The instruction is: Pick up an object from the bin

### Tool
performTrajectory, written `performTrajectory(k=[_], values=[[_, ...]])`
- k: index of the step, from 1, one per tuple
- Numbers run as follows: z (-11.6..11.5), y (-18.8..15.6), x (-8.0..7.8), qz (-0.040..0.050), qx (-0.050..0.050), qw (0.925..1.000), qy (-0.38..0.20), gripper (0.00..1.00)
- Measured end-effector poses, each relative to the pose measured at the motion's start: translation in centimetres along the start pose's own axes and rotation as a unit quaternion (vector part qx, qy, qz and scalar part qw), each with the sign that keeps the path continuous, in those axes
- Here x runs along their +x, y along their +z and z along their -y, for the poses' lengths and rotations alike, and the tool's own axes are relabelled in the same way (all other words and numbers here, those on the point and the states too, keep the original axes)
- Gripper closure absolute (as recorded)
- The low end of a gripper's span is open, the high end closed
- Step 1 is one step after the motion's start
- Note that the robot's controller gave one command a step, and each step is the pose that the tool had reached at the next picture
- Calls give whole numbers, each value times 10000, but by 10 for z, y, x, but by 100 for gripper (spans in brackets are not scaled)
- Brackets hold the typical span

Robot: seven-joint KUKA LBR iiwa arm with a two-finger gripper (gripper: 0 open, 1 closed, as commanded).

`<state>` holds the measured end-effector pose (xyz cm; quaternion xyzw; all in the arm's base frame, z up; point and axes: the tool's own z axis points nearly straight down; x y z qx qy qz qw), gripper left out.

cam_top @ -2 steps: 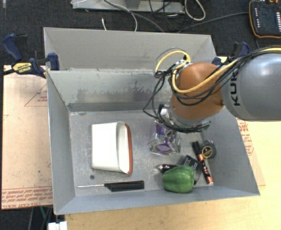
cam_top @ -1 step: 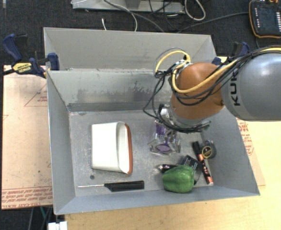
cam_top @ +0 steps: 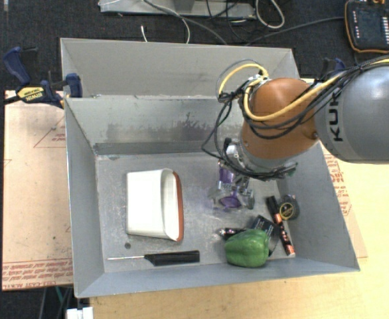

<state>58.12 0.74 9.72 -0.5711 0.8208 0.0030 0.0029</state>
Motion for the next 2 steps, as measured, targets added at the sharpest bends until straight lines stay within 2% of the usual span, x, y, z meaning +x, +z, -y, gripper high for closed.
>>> performTrajectory(k=[1, 2], values=[[0, -55, -1, 8, 3, 10000, 9, 100], [1, -83, -2, 16, 30, 10000, 9, 100]])
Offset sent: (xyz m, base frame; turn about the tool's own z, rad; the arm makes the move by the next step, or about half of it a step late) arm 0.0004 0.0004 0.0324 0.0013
